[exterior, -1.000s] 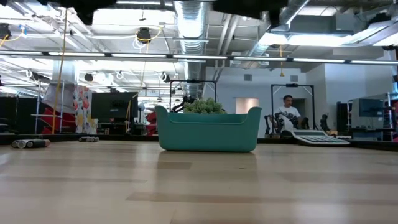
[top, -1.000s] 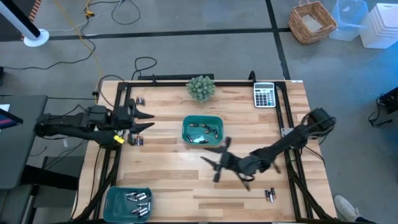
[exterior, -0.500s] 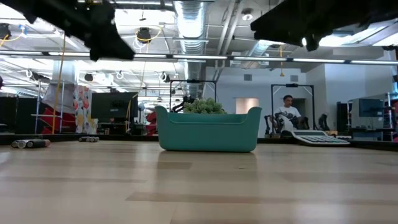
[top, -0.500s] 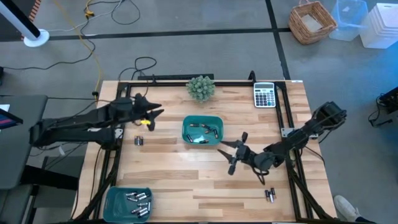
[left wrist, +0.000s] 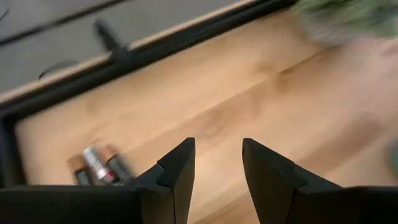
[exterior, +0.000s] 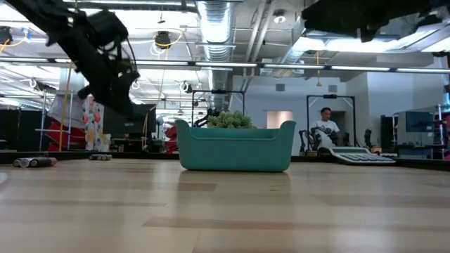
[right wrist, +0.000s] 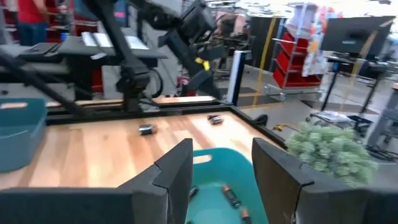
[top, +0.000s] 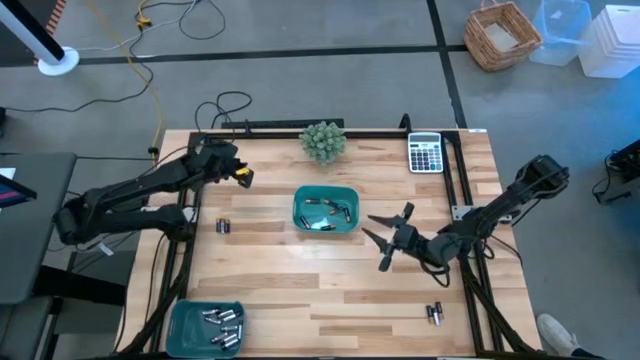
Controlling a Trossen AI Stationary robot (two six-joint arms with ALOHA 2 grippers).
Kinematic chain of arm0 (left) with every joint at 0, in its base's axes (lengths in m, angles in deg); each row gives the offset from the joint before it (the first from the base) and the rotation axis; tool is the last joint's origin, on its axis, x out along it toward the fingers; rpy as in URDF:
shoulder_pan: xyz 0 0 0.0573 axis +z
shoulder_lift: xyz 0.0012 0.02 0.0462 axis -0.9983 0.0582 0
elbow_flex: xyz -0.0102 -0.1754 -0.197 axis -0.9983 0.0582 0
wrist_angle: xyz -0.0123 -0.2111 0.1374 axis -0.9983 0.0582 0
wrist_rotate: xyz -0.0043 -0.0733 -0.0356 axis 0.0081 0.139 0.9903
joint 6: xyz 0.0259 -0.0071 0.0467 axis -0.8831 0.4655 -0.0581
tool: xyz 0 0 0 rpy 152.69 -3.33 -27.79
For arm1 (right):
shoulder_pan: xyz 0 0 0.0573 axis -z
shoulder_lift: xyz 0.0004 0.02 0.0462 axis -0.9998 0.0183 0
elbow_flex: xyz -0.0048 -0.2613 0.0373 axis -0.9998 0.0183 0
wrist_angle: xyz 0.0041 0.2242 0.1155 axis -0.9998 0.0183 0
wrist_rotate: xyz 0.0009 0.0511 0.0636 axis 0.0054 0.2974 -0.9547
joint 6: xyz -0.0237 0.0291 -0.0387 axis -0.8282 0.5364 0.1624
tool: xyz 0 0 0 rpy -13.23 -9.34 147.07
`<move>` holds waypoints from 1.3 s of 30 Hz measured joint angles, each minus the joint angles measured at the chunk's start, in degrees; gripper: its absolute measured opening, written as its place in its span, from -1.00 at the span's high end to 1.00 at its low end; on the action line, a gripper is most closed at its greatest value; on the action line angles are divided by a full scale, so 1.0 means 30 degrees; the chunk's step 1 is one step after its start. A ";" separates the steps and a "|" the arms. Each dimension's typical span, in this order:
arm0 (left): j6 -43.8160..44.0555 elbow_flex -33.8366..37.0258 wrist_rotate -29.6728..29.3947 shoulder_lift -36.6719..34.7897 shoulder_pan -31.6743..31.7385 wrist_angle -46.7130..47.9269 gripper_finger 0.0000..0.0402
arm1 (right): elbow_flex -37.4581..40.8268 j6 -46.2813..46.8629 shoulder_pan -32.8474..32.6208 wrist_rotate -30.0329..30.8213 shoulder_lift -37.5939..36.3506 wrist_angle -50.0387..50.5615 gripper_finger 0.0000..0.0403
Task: Sort batteries
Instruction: Put the black battery into the green bin
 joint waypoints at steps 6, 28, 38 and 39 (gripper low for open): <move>-0.0321 0.0000 0.0193 0.1942 0.2719 -0.0756 0.35 | 0.0254 -0.0049 0.0330 -0.0383 -0.0065 0.0047 0.12; -0.0719 -0.4225 0.0930 0.7193 0.6121 0.4620 0.36 | 0.0254 0.0024 0.0450 -0.0648 0.0136 0.0106 0.12; 0.0013 -0.5478 0.1137 1.0193 0.6000 0.5410 0.36 | 0.0254 -0.0329 0.0424 -0.0648 0.0132 0.0093 0.12; 0.0022 -0.5577 0.1135 1.0416 0.6005 0.5422 0.36 | 0.0254 -0.0336 0.0410 -0.0648 0.0132 0.0083 0.12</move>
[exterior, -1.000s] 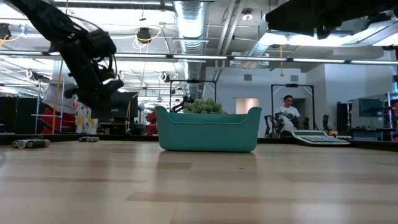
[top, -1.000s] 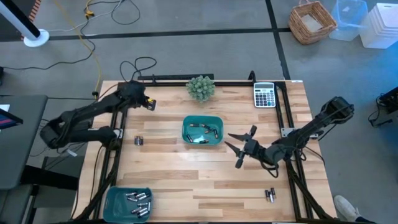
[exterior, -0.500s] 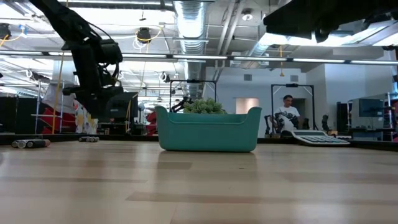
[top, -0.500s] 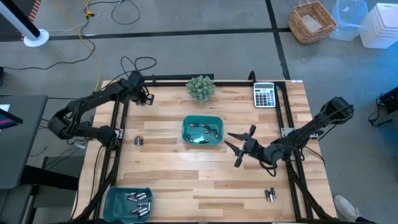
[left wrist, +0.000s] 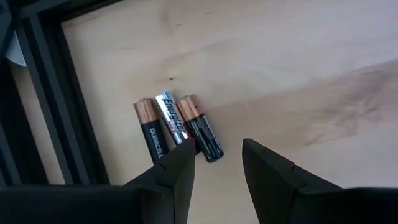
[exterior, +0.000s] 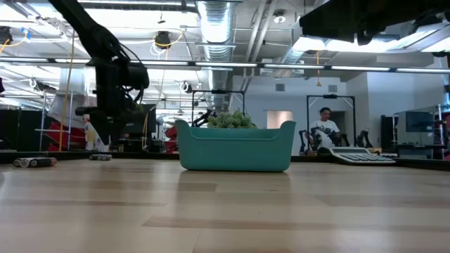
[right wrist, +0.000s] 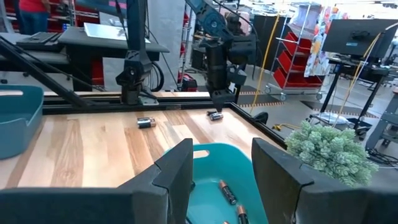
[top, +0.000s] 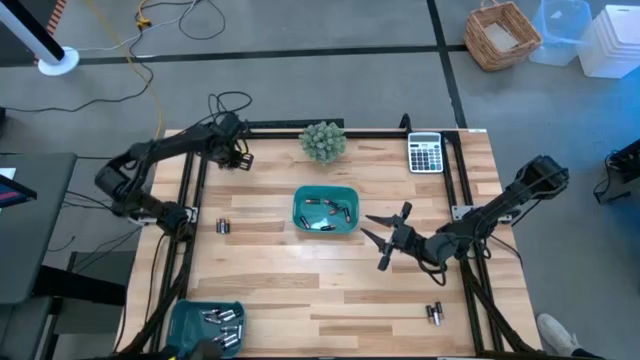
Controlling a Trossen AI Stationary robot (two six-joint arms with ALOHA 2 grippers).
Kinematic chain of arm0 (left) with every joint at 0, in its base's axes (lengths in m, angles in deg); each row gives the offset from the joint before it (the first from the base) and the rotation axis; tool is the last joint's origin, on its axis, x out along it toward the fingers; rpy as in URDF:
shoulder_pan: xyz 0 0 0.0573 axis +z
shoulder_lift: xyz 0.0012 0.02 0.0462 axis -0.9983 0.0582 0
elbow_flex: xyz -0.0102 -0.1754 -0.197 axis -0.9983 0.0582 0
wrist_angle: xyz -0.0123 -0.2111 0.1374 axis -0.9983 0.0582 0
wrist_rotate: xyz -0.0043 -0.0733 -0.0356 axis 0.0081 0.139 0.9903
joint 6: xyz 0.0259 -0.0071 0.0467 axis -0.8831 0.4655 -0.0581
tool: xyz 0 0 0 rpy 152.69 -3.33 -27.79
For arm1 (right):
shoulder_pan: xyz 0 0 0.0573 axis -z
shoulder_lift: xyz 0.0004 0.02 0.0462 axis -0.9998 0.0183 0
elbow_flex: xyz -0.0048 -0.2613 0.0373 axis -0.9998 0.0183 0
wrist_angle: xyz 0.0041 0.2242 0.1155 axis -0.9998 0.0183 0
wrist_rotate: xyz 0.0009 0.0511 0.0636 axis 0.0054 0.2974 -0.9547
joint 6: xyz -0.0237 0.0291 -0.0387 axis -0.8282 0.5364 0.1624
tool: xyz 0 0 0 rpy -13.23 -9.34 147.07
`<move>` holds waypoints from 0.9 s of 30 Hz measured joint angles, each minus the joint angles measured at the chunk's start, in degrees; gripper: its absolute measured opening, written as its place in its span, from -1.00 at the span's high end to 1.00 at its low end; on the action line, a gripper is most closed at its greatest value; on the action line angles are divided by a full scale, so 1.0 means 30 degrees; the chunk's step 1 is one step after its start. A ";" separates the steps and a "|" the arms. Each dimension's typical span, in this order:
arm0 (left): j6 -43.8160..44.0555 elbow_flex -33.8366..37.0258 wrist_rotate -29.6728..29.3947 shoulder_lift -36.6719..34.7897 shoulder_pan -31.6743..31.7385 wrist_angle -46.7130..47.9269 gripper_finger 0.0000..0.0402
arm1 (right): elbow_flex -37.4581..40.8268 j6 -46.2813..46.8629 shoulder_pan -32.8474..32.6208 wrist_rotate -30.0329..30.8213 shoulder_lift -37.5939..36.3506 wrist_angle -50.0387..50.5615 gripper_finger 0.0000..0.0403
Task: Sort batteries
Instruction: Put the black battery into the green bin
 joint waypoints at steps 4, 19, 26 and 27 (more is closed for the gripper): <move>0.0097 -0.0113 -0.0007 0.0549 0.0037 0.0022 0.36 | 0.0000 -0.0029 0.0004 0.0000 0.0000 -0.0003 0.12; 0.0401 -0.1424 0.0650 0.2567 0.0590 0.1501 0.36 | 0.0000 -0.0210 0.0025 0.0007 -0.0007 0.0003 0.12; 0.0401 -0.1548 0.1092 0.2567 0.0546 0.1730 0.36 | 0.0000 -0.0270 0.0025 0.0007 -0.0007 0.0019 0.12; 0.0391 -0.1548 0.1158 0.2567 0.0546 0.1739 0.36 | 0.0000 -0.0276 0.0025 0.0007 -0.0007 0.0019 0.12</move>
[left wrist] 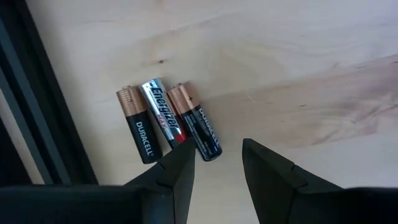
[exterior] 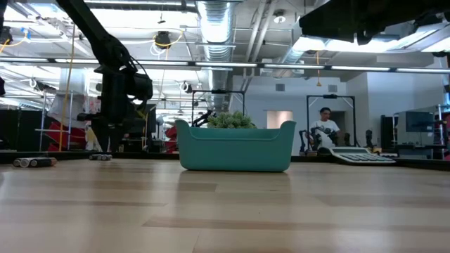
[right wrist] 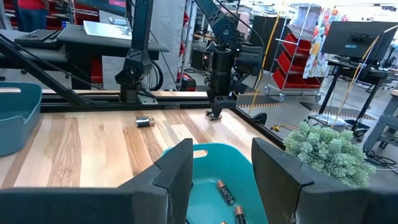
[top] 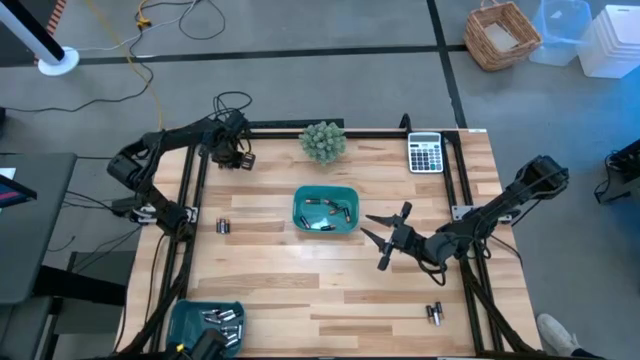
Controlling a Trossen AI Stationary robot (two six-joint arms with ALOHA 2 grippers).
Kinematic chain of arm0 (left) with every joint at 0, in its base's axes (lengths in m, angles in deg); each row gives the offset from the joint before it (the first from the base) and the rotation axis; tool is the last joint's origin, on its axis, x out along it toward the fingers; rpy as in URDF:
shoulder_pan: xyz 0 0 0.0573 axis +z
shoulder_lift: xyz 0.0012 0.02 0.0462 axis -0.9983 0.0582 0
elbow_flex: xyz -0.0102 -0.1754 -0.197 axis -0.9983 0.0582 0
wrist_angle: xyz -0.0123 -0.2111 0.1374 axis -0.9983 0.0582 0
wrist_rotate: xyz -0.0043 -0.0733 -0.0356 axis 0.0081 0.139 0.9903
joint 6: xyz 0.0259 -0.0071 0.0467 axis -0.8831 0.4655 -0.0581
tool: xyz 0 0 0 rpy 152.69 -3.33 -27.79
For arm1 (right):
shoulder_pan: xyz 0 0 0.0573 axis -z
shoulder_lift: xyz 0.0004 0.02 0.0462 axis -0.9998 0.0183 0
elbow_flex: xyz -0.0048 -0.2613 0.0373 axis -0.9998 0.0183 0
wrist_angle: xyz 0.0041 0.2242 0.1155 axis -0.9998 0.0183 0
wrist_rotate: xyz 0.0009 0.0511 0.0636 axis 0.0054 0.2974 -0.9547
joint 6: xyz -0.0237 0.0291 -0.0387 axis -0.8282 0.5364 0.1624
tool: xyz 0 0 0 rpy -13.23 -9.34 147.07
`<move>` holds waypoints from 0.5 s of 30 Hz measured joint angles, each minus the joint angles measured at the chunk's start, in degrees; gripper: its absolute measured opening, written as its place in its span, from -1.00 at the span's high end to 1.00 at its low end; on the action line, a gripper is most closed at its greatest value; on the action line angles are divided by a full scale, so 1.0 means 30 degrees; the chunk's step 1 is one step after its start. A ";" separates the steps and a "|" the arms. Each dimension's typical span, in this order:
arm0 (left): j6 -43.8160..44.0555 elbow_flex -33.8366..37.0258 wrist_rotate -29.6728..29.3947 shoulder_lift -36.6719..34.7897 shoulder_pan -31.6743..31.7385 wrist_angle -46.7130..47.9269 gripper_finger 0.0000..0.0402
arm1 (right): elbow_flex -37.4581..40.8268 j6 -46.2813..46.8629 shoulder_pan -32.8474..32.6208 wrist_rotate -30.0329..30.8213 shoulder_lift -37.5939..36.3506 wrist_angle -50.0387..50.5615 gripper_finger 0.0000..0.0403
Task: Sort batteries
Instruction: Put the black battery into the green bin
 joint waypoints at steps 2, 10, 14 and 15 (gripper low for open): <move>-0.0132 0.0000 0.0091 0.0000 0.0018 -0.0012 0.36 | 0.0000 0.0007 0.0000 0.0000 0.0000 0.0000 0.12; -0.0215 -0.0003 0.0342 0.0093 0.0530 0.0015 0.36 | -0.0007 0.0052 0.0015 0.0002 0.0000 -0.0002 0.12; -0.0216 -0.0002 0.0944 0.0102 0.0667 0.0100 0.36 | -0.0007 0.0072 0.0015 0.0007 0.0000 0.0000 0.12; -0.0216 -0.0002 0.0942 0.0102 0.0663 0.0117 0.36 | -0.0007 0.0072 0.0015 0.0007 -0.0002 -0.0002 0.12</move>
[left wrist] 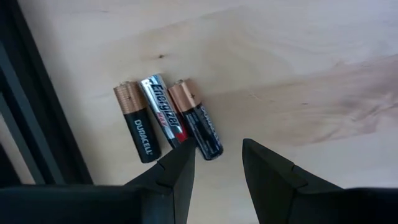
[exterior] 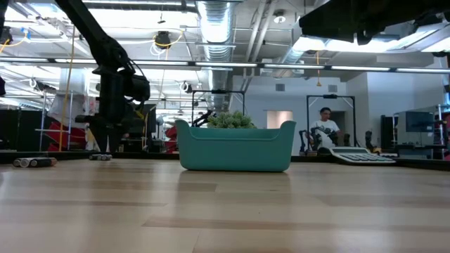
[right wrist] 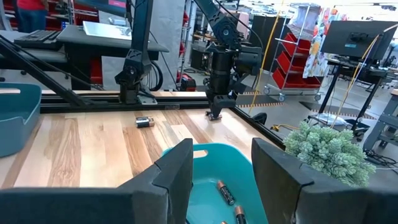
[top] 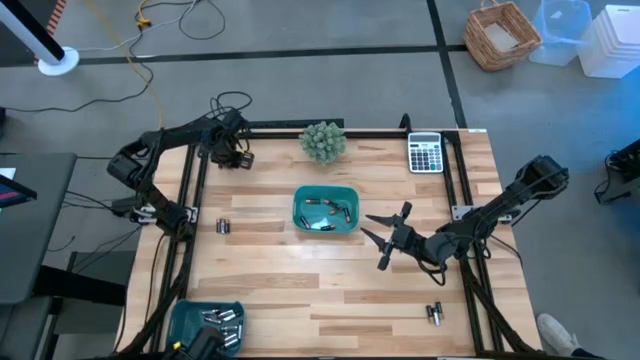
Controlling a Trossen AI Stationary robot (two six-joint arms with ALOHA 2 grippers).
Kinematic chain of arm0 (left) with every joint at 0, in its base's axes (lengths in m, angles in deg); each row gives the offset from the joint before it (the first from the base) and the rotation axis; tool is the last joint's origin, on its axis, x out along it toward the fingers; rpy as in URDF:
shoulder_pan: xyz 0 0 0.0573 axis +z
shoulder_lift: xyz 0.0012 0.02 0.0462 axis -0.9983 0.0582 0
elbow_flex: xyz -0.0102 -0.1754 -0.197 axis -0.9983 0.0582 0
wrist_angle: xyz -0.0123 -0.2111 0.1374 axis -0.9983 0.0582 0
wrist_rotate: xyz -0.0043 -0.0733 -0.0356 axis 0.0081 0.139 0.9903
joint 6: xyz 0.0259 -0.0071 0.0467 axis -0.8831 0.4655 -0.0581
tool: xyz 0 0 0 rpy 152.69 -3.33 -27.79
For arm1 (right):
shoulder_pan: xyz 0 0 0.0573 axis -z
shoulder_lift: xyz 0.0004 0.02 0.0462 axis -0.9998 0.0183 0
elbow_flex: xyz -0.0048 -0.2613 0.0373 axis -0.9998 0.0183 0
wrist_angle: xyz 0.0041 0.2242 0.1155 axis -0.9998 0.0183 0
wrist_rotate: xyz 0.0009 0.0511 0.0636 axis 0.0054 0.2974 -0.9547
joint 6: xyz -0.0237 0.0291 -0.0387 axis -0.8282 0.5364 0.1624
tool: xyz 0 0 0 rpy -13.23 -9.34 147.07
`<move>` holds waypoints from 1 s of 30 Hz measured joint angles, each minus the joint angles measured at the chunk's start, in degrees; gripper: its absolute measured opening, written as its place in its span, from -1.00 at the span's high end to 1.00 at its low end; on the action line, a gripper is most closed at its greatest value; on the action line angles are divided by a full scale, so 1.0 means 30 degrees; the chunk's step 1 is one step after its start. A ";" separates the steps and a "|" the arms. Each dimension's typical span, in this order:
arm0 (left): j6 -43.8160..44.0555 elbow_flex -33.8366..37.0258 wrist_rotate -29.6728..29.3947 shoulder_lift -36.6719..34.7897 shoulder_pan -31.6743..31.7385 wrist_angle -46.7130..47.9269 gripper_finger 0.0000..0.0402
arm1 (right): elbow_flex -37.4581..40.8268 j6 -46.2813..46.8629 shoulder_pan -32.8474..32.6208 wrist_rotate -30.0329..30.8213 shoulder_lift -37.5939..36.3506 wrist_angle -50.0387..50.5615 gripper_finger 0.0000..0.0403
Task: Sort batteries
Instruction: Put the black battery into the green bin
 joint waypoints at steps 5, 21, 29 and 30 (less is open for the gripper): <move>0.0000 0.0002 0.0027 0.0000 -0.0015 0.0013 0.36 | 0.0000 0.0007 0.0000 0.0000 0.0002 -0.0005 0.12; 0.1324 -0.1029 -0.0076 0.0000 -0.0269 0.0716 0.17 | -0.0007 -0.0007 0.0000 -0.0310 -0.0005 0.0002 0.12; 0.1855 -0.1062 -0.0097 0.0000 -0.0255 0.1191 0.12 | -0.0007 -0.0073 0.0000 -0.0386 -0.0005 -0.0002 0.12; 0.1941 -0.1062 -0.0080 0.0000 -0.0255 0.1195 0.12 | -0.0007 -0.0073 0.0000 -0.0386 -0.0005 0.0002 0.12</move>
